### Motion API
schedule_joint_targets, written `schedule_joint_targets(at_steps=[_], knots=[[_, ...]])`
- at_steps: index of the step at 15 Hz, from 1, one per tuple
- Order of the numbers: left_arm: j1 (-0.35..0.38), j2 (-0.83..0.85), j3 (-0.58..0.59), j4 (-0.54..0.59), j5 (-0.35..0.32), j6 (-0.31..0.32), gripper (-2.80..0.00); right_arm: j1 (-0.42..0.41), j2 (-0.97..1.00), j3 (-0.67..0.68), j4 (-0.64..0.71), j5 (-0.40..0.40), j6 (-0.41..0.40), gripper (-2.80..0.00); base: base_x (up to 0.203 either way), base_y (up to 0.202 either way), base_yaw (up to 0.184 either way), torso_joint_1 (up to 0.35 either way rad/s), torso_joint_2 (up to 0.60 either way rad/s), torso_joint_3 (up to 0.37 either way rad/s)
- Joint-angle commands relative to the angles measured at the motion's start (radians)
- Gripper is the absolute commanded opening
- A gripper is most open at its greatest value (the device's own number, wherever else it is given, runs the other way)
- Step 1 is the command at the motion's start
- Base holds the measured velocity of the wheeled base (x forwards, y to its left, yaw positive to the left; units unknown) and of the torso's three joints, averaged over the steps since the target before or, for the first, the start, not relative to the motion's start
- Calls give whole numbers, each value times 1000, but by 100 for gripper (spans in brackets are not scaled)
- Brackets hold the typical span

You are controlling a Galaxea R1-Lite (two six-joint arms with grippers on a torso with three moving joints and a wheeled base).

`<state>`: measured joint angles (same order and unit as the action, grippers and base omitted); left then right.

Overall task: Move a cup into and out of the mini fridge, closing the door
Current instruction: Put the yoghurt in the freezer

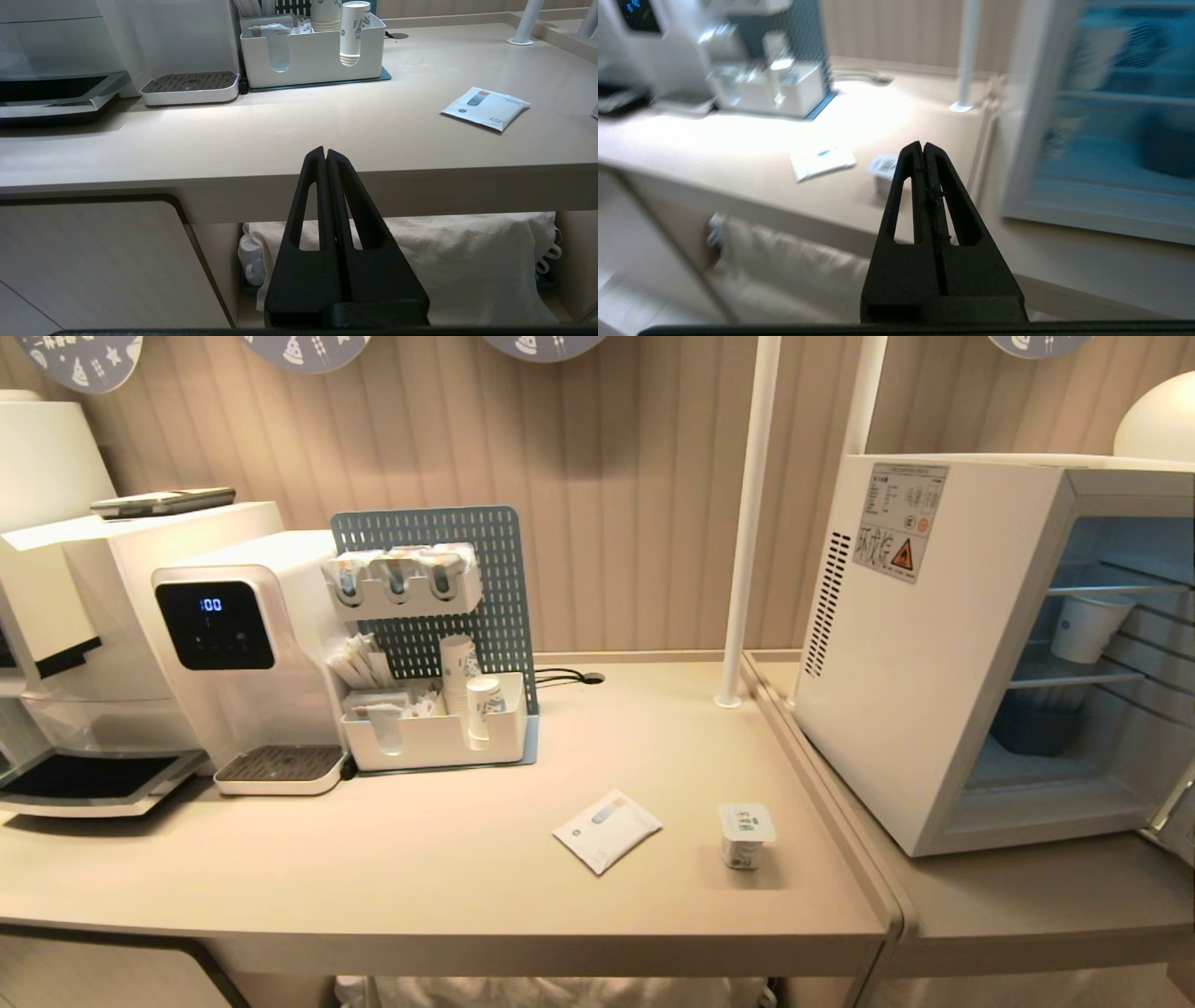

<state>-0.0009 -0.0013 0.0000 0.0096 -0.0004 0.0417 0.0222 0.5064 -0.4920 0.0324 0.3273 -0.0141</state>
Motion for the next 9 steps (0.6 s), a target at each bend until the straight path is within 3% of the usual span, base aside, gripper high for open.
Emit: schedule_joint_targets(at_steps=[1,5,9], knots=[[-1,1,0,1,-1,0,-280,9,279,39,-98,96,-24,-280,0,0,0,0,0,0],[-1,1,0,1,0,-5,-280,14,629,301,-610,296,-94,-280,0,0,0,0,0,0],[-1,1,0,1,2,-8,-280,-5,1006,382,-960,432,-115,-280,0,0,0,0,0,0]])
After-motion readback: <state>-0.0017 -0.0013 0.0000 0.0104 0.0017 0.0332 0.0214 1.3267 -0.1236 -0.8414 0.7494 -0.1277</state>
